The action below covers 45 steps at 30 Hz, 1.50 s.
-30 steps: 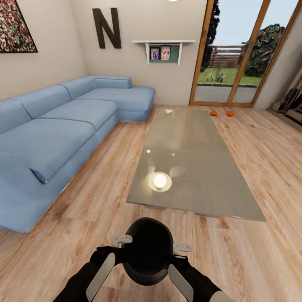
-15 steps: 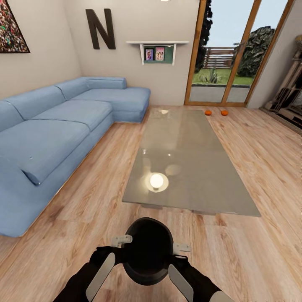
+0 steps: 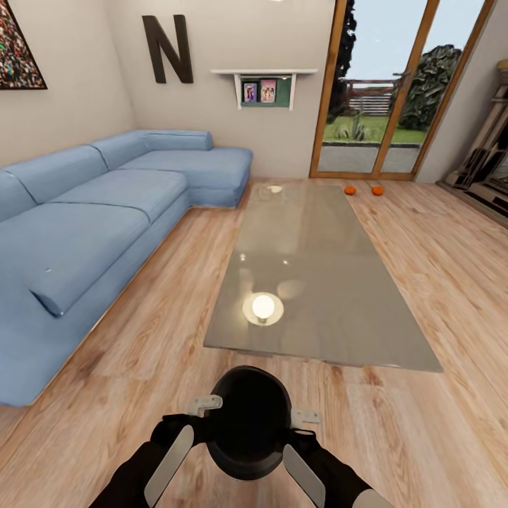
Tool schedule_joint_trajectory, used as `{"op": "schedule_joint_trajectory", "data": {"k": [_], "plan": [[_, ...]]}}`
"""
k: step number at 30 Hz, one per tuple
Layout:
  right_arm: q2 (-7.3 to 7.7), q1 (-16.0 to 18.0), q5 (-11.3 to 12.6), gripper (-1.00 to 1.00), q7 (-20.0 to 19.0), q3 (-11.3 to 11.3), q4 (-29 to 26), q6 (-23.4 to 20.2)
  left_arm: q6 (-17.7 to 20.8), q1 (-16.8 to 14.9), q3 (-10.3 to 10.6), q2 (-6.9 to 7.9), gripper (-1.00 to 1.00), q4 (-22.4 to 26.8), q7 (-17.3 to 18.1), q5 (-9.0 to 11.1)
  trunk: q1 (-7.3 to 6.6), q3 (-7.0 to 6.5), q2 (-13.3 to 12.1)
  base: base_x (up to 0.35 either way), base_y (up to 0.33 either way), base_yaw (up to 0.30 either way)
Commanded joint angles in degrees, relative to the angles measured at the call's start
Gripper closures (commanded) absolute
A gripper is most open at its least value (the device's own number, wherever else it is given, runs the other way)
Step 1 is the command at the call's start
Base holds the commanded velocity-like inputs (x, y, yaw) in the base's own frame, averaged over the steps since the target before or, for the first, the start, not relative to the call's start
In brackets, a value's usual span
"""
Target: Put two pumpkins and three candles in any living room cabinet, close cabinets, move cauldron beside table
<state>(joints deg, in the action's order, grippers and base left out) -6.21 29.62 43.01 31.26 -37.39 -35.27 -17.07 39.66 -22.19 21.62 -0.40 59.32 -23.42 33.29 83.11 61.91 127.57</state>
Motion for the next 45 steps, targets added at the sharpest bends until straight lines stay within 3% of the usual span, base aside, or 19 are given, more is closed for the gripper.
{"op": "schedule_joint_trajectory", "data": {"k": [1,19,35,45], "plan": [[0.05,0.1,0.95,1.0,-2.88,0.03,-0.15,0.17,-0.21,-0.04,0.09,0.05,1.0,0.12,-0.49,1.03,0.0,0.05,0.03,0.095,0.0,0.0],[0.05,0.09,0.96,1.0,-2.88,0.03,-0.12,0.25,-0.37,-0.04,0.01,0.05,1.0,0.19,-0.49,0.88,0.0,0.05,0.03,0.077,0.0,0.0],[0.02,0.1,0.94,1.0,-2.88,0.03,-0.07,0.11,-0.37,-0.04,0.01,0.05,1.0,0.18,-0.49,0.87,3.51,2.92,6.44,0.0,0.0,0.0],[0.05,0.09,0.94,1.0,-2.88,0.03,-0.11,0.28,-0.37,-0.04,0.01,0.05,1.0,0.18,-0.49,0.84,3.51,2.75,6.44,0.0,0.0,-0.083]]}}
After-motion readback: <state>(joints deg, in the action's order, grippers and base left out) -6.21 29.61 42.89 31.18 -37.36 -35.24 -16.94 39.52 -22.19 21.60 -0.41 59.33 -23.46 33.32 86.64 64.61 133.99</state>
